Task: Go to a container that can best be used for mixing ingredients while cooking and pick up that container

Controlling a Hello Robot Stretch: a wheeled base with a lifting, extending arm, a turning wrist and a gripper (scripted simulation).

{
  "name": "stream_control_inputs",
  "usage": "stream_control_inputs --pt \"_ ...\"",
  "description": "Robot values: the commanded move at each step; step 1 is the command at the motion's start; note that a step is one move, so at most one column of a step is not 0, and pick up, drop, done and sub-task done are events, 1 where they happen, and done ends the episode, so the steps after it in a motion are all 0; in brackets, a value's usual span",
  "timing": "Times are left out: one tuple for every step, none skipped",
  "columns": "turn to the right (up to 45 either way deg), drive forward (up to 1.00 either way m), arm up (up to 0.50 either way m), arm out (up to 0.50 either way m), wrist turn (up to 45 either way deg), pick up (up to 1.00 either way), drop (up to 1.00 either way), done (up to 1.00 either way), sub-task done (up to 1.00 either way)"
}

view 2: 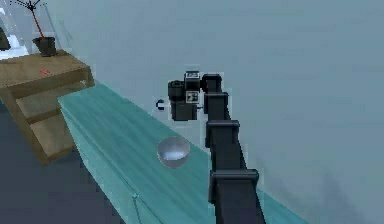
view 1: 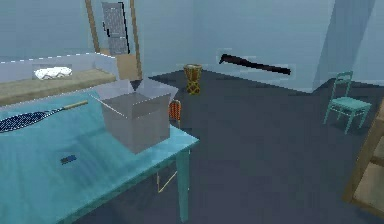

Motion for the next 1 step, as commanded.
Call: stream_control_inputs --pt "0.0 0.0 -0.3 0.0 0.0 0.0 0.0 0.0 0.0"
